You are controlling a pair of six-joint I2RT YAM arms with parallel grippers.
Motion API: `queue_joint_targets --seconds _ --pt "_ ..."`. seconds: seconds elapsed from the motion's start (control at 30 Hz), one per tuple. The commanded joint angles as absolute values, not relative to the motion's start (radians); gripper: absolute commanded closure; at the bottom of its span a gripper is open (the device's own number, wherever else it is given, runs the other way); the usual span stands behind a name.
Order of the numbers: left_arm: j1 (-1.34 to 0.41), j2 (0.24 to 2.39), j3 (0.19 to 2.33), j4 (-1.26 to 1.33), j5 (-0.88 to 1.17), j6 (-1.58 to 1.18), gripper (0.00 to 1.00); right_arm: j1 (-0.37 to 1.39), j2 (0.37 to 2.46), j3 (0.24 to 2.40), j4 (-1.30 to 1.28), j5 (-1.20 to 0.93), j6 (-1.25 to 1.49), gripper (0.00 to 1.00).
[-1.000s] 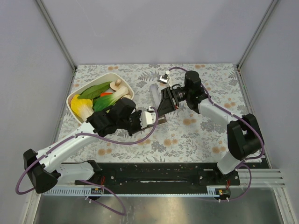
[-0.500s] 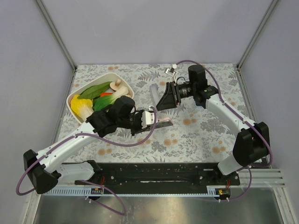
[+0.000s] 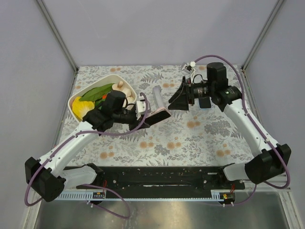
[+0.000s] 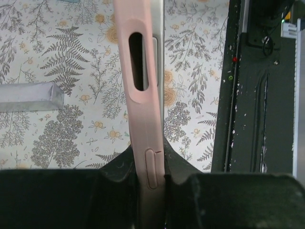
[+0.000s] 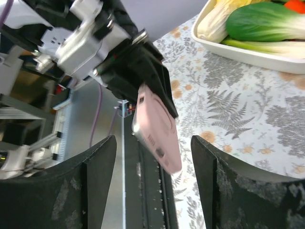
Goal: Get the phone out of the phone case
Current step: Remove the phone case from the phone.
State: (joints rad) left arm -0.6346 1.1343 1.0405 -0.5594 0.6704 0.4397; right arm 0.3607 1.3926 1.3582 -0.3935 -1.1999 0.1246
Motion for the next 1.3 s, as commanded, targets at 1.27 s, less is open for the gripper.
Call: queue_joint_targets --seconds 1.27 --pt "-0.489 1.212 0.825 0.601 0.996 -0.527 1.0 0.449 1.279 1.171 0.075 -1.029 0.244 0.48"
